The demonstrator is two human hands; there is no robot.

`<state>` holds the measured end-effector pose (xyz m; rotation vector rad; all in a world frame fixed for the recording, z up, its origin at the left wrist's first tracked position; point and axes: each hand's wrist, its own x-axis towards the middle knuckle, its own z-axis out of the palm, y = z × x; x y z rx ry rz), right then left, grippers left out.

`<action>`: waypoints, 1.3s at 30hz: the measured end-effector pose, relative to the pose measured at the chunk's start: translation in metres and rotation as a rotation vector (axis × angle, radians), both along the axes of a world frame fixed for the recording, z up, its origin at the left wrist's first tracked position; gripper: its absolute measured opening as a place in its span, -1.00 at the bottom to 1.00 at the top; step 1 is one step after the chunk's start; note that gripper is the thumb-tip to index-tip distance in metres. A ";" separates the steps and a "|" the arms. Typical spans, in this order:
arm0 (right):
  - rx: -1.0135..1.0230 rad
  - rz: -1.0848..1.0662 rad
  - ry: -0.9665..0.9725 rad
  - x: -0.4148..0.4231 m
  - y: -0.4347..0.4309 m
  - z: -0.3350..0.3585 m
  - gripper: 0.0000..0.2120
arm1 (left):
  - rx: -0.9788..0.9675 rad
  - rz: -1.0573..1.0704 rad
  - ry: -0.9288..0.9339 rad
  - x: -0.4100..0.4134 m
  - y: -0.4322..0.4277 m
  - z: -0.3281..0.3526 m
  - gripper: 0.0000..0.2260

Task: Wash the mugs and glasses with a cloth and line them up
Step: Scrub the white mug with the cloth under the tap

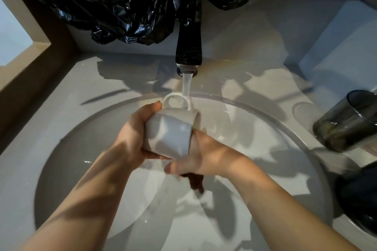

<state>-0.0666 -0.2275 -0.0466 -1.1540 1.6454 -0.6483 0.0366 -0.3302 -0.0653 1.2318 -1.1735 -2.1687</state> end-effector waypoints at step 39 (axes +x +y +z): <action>-0.083 -0.018 0.147 -0.005 -0.003 0.005 -0.67 | 0.220 -0.001 0.048 -0.005 0.003 -0.001 -0.71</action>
